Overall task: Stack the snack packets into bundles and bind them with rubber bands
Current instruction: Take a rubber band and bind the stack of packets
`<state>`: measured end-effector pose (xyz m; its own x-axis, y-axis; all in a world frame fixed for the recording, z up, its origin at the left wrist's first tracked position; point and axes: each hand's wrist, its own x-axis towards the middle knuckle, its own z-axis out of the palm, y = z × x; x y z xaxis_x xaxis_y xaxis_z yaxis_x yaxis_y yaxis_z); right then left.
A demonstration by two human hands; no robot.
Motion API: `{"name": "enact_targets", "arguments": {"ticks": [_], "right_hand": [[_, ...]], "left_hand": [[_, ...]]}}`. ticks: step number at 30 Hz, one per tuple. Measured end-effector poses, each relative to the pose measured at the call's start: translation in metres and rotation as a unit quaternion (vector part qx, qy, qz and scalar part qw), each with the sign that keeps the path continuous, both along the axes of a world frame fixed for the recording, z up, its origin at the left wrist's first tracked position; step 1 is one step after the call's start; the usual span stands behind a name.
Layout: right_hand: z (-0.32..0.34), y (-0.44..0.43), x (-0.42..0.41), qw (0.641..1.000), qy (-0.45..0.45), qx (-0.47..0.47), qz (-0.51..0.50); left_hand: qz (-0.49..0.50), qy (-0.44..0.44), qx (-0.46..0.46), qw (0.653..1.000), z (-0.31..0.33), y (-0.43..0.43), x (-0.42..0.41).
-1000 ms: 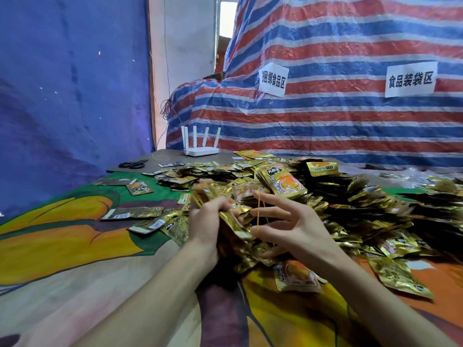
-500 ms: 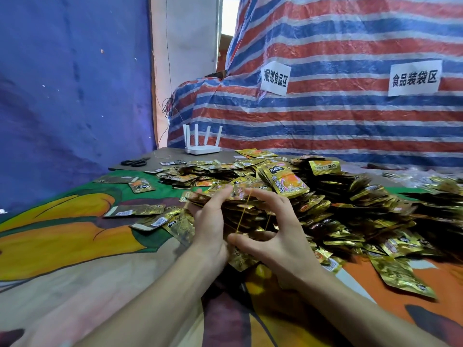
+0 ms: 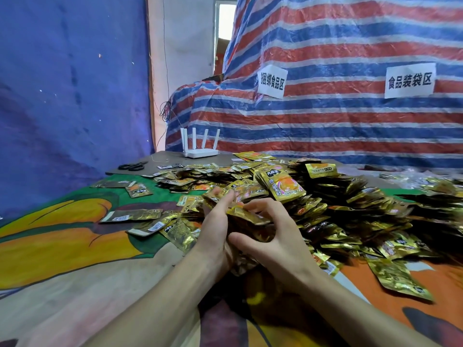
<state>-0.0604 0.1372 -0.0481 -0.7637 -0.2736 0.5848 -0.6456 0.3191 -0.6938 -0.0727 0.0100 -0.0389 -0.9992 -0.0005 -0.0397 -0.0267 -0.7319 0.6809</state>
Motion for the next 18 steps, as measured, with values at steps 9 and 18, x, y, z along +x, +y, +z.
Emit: {"name": "enact_targets", "arguments": {"ticks": [9, 18], "right_hand": [[0.0095, 0.0059, -0.0054, 0.993, -0.100, 0.045, 0.046], [0.0065, 0.0026, -0.0030, 0.991, -0.106, 0.054, 0.064]], "left_hand": [[-0.007, 0.008, -0.055, 0.998, 0.0031, 0.0005, 0.0083], [0.007, 0.011, -0.127, 0.992, -0.0014, 0.0003, 0.0096]]}}
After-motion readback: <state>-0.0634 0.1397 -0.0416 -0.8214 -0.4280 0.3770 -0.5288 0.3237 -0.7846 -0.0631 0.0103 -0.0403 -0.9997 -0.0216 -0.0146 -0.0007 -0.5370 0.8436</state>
